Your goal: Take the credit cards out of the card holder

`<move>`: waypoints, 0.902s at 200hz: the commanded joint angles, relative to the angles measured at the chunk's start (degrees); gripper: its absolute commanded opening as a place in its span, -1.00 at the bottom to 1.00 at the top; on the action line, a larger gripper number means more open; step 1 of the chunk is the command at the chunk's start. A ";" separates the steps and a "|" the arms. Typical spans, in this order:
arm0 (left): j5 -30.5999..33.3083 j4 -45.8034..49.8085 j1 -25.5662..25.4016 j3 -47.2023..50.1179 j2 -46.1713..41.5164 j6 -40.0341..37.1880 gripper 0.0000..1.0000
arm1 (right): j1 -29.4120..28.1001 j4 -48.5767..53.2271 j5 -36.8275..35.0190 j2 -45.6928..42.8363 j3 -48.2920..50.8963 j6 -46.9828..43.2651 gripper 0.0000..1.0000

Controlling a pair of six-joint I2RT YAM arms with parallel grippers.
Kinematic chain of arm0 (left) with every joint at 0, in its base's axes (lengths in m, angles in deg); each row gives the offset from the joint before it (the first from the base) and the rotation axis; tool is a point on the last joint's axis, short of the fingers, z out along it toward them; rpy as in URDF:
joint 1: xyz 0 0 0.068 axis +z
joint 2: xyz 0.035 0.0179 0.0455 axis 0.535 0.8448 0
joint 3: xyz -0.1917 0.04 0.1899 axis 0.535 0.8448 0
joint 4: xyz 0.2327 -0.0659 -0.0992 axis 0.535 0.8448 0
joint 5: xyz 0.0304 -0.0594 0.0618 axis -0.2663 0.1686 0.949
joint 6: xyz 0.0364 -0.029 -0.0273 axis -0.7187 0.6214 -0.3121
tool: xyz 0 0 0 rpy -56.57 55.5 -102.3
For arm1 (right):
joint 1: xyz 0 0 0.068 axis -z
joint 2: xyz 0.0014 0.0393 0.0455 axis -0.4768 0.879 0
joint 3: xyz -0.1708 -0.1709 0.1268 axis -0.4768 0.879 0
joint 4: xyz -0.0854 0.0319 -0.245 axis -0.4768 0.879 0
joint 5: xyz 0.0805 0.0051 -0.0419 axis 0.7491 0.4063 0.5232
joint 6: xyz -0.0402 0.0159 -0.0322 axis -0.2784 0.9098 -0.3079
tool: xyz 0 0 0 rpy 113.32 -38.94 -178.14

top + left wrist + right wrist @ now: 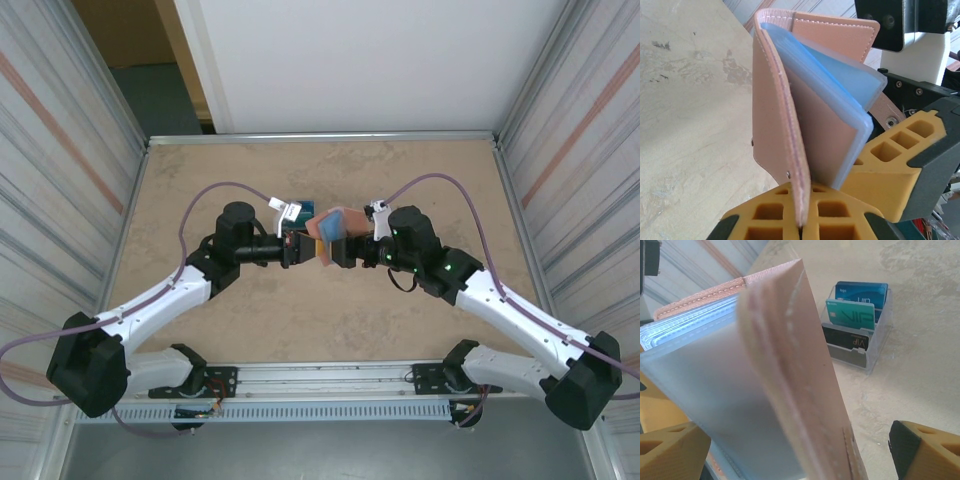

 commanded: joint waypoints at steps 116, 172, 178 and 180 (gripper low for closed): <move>-6.01 -5.31 0.63 -0.62 0.08 0.71 -1.00 | 3.13 -2.56 2.48 -2.87 1.43 1.71 0.14; -6.63 -7.12 0.64 -0.61 0.78 1.68 -1.00 | 3.39 -2.84 2.70 -6.40 2.14 2.21 -0.02; -6.61 -7.13 0.71 -0.59 0.83 1.70 -1.00 | 3.50 -3.02 3.11 -6.66 2.31 2.25 0.05; -6.63 -7.11 0.72 -0.47 0.74 1.70 -1.00 | 3.53 -3.15 3.24 -6.75 2.47 2.22 0.07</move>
